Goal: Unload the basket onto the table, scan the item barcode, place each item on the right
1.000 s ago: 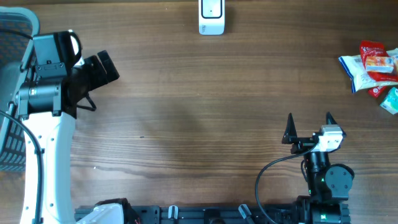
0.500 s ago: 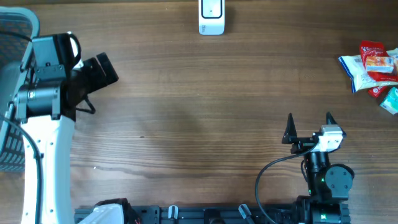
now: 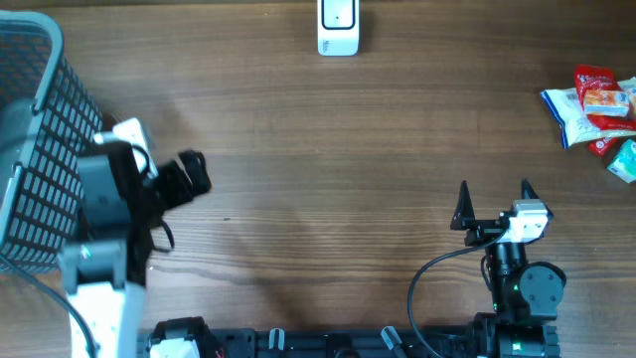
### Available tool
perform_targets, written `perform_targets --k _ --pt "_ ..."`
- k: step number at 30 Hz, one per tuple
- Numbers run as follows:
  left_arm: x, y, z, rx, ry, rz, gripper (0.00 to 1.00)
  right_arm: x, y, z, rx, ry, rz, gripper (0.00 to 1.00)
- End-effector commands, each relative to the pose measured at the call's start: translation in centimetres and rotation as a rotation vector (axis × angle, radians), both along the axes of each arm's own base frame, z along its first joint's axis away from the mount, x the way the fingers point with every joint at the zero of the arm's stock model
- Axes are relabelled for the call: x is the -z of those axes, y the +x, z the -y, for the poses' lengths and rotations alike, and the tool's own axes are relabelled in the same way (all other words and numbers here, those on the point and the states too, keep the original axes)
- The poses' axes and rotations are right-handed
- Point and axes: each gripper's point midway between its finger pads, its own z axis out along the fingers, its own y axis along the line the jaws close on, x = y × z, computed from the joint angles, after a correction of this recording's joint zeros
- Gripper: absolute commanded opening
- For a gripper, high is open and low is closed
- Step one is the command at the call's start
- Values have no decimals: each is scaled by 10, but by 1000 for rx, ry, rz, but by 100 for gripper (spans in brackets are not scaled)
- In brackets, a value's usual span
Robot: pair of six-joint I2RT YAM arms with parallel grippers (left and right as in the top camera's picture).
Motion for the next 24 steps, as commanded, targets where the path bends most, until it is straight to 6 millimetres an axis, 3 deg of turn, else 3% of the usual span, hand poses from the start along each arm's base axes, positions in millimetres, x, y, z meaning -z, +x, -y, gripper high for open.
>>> perform_targets --k 1,5,11,24 --pt "11 -16 21 81 -78 131 100 -3 -1 4 22 -6 14 100" --pt "18 -33 24 94 -60 286 100 -3 -1 4 22 -6 14 100" --pt "11 -52 26 100 -37 433 100 -3 -1 4 22 -6 14 100" --pt "21 -47 26 106 -15 577 100 -3 -1 4 22 -6 14 100"
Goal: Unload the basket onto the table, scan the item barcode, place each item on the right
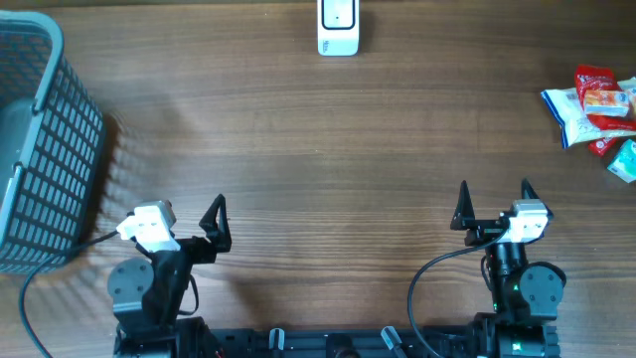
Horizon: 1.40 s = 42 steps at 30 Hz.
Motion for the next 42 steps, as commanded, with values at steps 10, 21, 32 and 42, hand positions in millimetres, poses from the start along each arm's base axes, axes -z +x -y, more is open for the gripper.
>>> perform_targets --k 10,21,32,42 --pt "-11 13 0 8 16 258 100 -3 -1 4 22 -5 13 100" --pt "-8 18 -1 9 22 322 100 -3 -1 4 22 -5 13 100" --pt "5 18 -5 -16 21 267 100 -3 -1 4 22 -5 13 100" --pt "16 17 3 45 164 242 100 -3 -1 4 22 -6 13 100"
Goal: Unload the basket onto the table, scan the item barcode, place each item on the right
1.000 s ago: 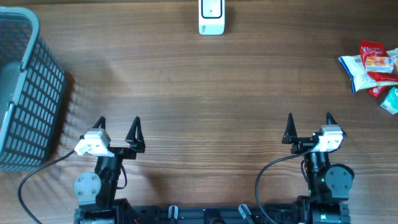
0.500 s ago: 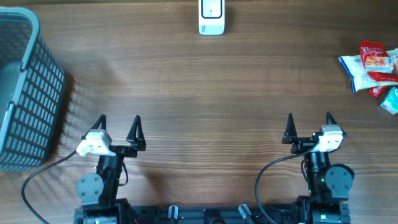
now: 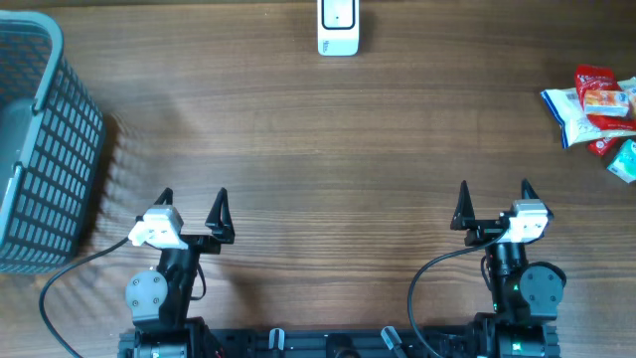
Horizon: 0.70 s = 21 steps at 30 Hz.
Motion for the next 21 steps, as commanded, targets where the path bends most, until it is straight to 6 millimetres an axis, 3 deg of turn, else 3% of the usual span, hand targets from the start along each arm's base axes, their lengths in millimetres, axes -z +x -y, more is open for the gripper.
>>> perform_targets --k 1,12,21 --pt "2 -1 5 30 117 16 100 -3 -1 4 22 -6 13 100" --pt "6 1 -18 -102 184 -4 100 -3 -1 4 22 -6 13 100" --pt "6 1 -22 -123 186 -8 100 -3 -1 4 22 -6 13 100"
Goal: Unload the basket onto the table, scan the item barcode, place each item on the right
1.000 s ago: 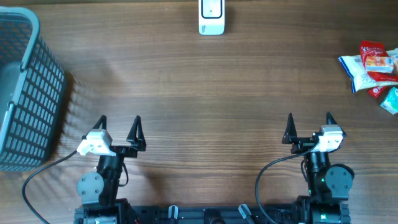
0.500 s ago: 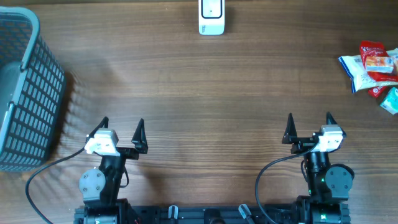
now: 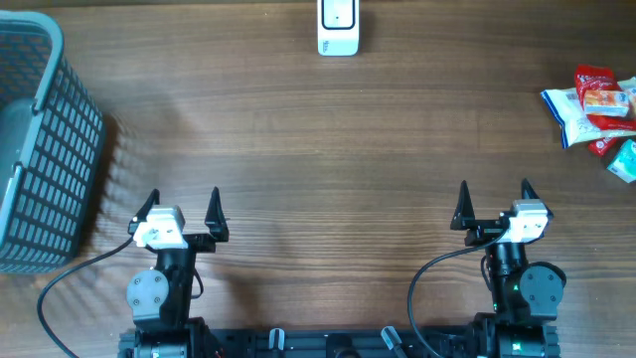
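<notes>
A white barcode scanner (image 3: 338, 27) stands at the far middle edge of the wooden table. Snack packets (image 3: 594, 104), red, white and blue, lie in a pile at the far right. My left gripper (image 3: 182, 205) is open near the front left, with nothing between its fingers. Near the front right my right gripper (image 3: 494, 199) is likewise open and holds nothing. Both are far from the packets and the scanner.
A grey mesh basket (image 3: 45, 149) stands at the left edge, just left of my left arm. A teal packet (image 3: 624, 159) lies at the right edge below the pile. Black cables run from both arm bases along the front.
My left gripper has shifted slightly to the left and squared up, still open. The right arm, the packets and the scanner have not moved.
At first my left arm was stretched out beside the basket at the left. Then it was pulled back to the front left, turned at an angle. After that it stood nearly straight and open, as now. The right arm stayed still throughout.
</notes>
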### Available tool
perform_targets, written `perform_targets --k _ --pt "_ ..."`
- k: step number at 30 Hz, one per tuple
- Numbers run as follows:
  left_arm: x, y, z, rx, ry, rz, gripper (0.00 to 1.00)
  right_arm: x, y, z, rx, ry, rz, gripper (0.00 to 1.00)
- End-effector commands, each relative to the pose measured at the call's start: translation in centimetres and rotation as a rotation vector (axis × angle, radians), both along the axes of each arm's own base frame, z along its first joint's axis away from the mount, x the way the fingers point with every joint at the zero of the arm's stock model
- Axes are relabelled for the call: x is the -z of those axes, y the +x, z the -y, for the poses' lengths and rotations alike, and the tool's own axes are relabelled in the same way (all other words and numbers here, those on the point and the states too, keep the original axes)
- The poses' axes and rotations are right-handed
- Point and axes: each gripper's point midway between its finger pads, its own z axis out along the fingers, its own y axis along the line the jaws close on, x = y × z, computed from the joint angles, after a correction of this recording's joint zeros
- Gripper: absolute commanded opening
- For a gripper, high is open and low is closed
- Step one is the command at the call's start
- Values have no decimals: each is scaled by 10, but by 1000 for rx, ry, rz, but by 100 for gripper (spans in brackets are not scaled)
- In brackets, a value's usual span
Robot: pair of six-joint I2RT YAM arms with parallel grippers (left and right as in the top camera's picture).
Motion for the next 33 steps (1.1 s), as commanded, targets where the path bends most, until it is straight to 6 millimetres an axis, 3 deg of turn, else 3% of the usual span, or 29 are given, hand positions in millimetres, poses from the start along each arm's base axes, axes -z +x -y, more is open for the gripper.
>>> perform_targets --k 1,33 --pt "3 0 -5 -32 22 -6 100 -3 -1 4 22 -5 13 100" --pt "4 -1 -14 -82 26 -8 100 -3 -1 4 22 -5 13 100"
